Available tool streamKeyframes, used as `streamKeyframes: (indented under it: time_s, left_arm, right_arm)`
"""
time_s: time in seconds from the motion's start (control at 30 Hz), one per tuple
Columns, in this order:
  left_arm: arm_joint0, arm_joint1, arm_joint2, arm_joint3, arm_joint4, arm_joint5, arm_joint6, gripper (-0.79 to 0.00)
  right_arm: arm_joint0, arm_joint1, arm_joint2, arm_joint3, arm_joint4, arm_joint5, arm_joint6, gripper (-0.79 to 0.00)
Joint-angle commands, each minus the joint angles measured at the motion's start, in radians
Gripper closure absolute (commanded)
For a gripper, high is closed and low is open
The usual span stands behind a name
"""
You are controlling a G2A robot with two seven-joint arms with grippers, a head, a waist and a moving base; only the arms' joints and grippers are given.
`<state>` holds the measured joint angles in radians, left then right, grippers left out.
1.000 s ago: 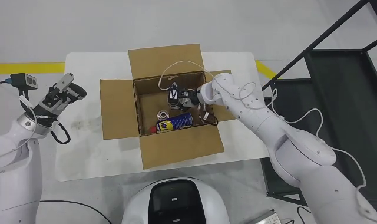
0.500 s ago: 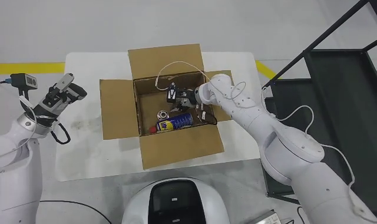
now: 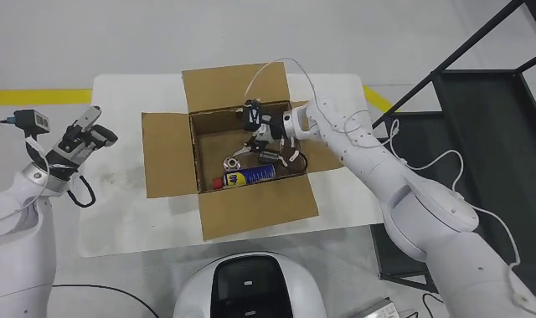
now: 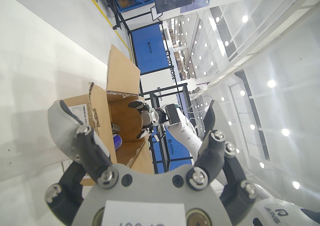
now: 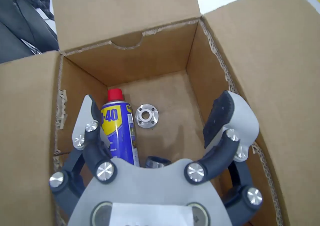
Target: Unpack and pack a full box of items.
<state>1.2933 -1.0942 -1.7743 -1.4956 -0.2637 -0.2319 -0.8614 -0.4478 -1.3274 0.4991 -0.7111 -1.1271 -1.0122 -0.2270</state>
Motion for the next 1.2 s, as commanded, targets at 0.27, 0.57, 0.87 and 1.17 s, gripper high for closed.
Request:
streamKeyframes:
  time_s: [0.27,0.57,0.87,1.17]
  left_arm:
    - [-0.043,-0.001,0.080,0.106,-0.035,0.002,-0.038,-0.785]
    - [-0.089,-0.004,0.153,0.170,-0.038,-0.020,-0.056,-0.785]
    - [-0.098,-0.003,0.189,0.175,-0.034,-0.039,-0.066,-0.785]
    - [-0.082,0.002,0.183,0.144,-0.080,-0.043,-0.069,-0.785]
  right_arm:
    - [-0.117,0.198,0.070,-0.288,0.464,0.000,0.272,-0.785]
    - [-0.117,0.198,0.070,-0.288,0.464,0.000,0.272,-0.785]
    - [-0.129,0.197,0.069,-0.302,0.473,0.006,0.276,-0.785]
    - [-0.143,0.264,0.127,-0.287,0.963,0.000,0.674,-0.785]
